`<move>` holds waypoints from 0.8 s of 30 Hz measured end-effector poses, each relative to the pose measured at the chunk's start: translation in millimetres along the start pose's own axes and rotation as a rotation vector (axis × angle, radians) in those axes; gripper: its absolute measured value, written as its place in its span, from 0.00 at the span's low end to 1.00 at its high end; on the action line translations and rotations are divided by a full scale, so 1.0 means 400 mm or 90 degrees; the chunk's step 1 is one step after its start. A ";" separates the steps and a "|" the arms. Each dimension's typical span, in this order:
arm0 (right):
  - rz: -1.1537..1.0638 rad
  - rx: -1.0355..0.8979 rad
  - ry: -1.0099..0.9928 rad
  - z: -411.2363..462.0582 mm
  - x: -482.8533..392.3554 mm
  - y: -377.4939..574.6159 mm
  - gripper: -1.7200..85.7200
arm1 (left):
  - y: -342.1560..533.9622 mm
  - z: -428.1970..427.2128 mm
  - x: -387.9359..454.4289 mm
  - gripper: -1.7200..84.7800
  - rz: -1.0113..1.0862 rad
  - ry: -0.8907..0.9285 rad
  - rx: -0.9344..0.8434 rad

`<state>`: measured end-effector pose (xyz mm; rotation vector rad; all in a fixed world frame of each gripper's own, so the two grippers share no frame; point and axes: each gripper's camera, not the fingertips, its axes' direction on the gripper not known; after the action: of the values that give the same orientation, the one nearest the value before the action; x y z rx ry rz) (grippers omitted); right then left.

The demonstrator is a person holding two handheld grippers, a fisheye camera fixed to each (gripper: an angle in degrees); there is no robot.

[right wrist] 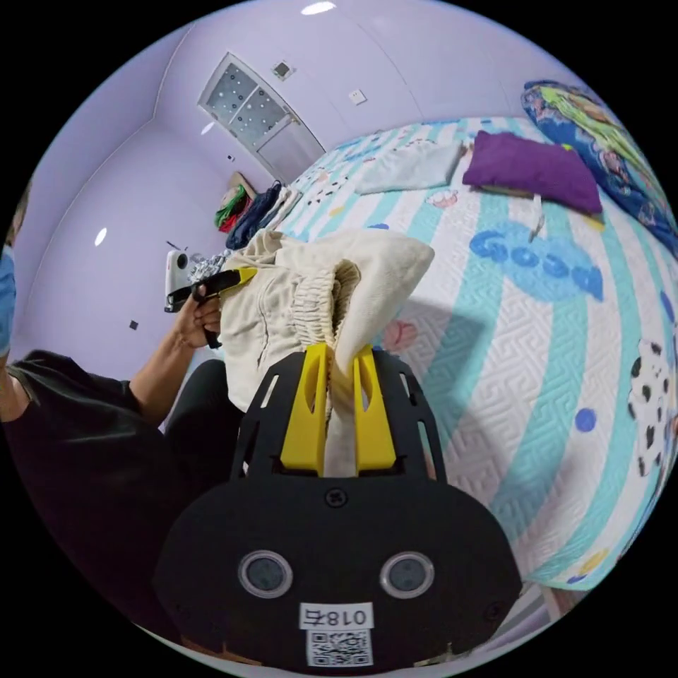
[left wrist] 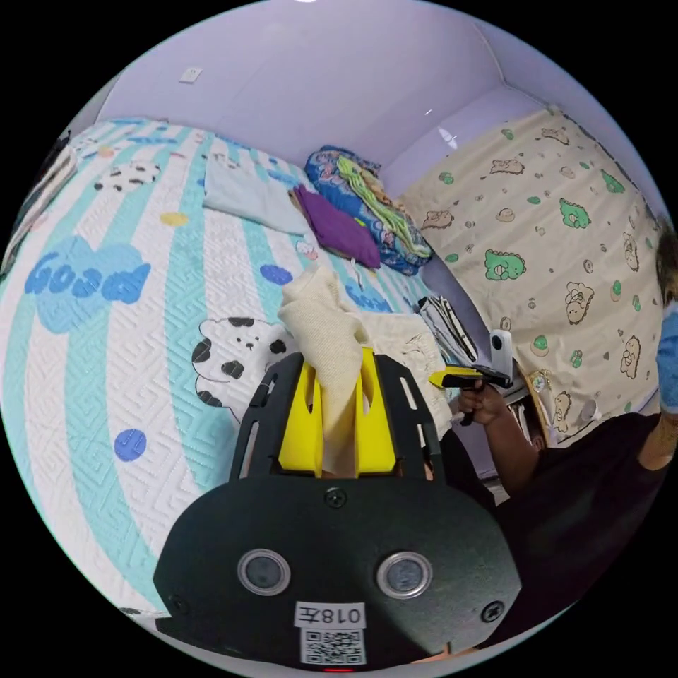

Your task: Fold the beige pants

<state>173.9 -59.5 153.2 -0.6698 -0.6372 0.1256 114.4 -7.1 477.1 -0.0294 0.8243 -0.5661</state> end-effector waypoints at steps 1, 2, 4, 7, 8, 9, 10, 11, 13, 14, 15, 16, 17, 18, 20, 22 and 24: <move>-0.034 0.010 0.040 -0.014 -0.039 -0.040 0.09 | -0.004 -0.019 0.018 0.10 0.004 -0.012 0.040; -0.072 0.018 0.084 -0.027 -0.075 -0.090 0.09 | -0.007 -0.026 0.023 0.10 0.003 -0.016 0.061; -0.140 0.025 0.158 -0.040 -0.128 -0.183 0.09 | -0.029 -0.034 0.028 0.09 -0.024 -0.022 0.158; -0.266 0.015 0.300 -0.031 -0.206 -0.380 0.09 | -0.071 0.009 0.007 0.09 -0.076 -0.034 0.285; -0.315 0.003 0.355 -0.011 -0.234 -0.470 0.09 | -0.081 0.023 -0.001 0.09 -0.090 -0.034 0.311; -0.335 -0.003 0.377 0.001 -0.245 -0.515 0.09 | -0.104 0.055 -0.020 0.09 -0.118 -0.037 0.359; -0.375 -0.018 0.418 0.033 -0.265 -0.604 0.09 | -0.134 0.093 -0.041 0.09 -0.149 -0.047 0.399; -0.412 -0.036 0.457 0.075 -0.281 -0.691 0.09 | -0.151 0.113 -0.053 0.09 -0.163 -0.055 0.415; -0.465 -0.061 0.518 0.159 -0.300 -0.811 0.09 | -0.229 0.196 -0.108 0.09 -0.206 -0.092 0.467; -0.505 -0.078 0.565 0.231 -0.309 -0.885 0.09 | -0.251 0.218 -0.127 0.09 -0.218 -0.097 0.475; -0.524 -0.087 0.590 0.273 -0.309 -0.919 0.09 | -0.293 0.260 -0.166 0.10 -0.228 -0.117 0.485; -0.554 -0.098 0.633 0.360 -0.305 -0.984 0.10 | -0.325 0.304 -0.216 0.10 -0.248 -0.123 0.479; -0.576 -0.094 0.674 0.457 -0.291 -1.036 0.10 | -0.335 0.326 -0.242 0.11 -0.254 -0.120 0.470; -0.576 -0.088 0.694 0.505 -0.281 -1.056 0.11 | -0.344 0.365 -0.295 0.13 -0.269 -0.113 0.439; -0.524 -0.038 0.767 0.671 -0.244 -1.074 0.09 | -0.316 0.388 -0.354 0.16 -0.283 -0.084 0.421; -0.460 -0.011 0.789 0.749 -0.222 -1.042 0.09 | -0.255 0.374 -0.369 0.18 -0.205 -0.095 0.438; -0.420 0.036 0.740 0.772 -0.205 -0.983 0.09 | -0.220 0.356 -0.381 0.18 -0.212 -0.043 0.485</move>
<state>-109.1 -226.3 539.0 -0.3501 0.2966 -0.8115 90.8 -34.7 700.5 0.5168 0.4979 -1.1597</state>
